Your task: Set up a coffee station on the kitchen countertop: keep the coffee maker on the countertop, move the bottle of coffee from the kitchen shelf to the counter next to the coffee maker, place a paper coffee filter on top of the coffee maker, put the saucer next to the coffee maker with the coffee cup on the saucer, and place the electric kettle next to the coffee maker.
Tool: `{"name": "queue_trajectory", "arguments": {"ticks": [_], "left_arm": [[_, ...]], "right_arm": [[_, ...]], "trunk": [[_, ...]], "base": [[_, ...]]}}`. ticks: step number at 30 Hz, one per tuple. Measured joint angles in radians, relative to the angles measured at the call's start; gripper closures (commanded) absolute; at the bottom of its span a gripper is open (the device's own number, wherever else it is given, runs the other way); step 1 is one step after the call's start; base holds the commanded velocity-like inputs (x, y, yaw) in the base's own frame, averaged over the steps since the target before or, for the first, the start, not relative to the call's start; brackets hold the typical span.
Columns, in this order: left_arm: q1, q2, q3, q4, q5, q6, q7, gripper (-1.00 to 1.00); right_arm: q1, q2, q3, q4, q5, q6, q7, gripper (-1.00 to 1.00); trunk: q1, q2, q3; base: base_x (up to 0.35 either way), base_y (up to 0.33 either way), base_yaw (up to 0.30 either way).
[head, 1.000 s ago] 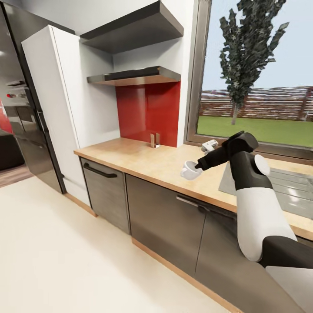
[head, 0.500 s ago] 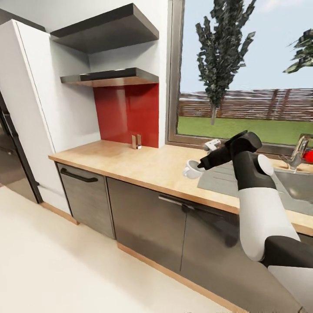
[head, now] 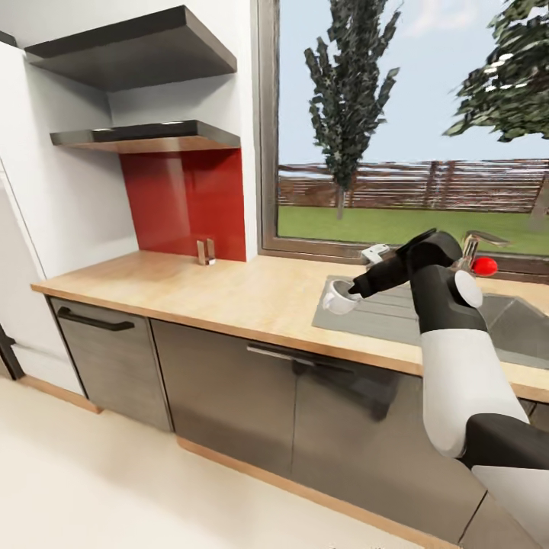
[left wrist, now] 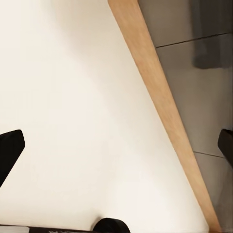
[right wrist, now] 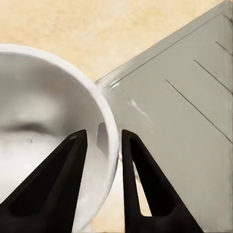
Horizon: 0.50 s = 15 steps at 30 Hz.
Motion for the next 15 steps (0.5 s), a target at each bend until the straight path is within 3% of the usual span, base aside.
{"name": "queue_trajectory", "arguments": {"ticks": [5,11,15], "left_arm": [[0.0,0.0,-0.001,-0.001,0.0,-0.001,0.0,-1.0],[0.0,0.0,-0.001,-0.001,0.0,0.0,-0.001,-1.0],[0.0,0.0,0.0,0.0,0.0,0.0,-0.001,-1.0]], "right_arm": [[0.0,-0.002,0.0,0.0,0.0,0.0,0.0,1.0],[0.0,-0.002,0.0,0.0,0.0,0.0,0.0,1.0],[0.0,-0.002,0.0,0.0,0.0,-0.001,0.0,1.0]], "trunk": [[0.0,0.0,0.002],[0.001,0.0,0.003],[0.0,0.0,0.003]], "base": [[-0.085,0.0,-0.214],[-0.302,0.0,-0.024],[-0.145,0.0,-0.086]]}}
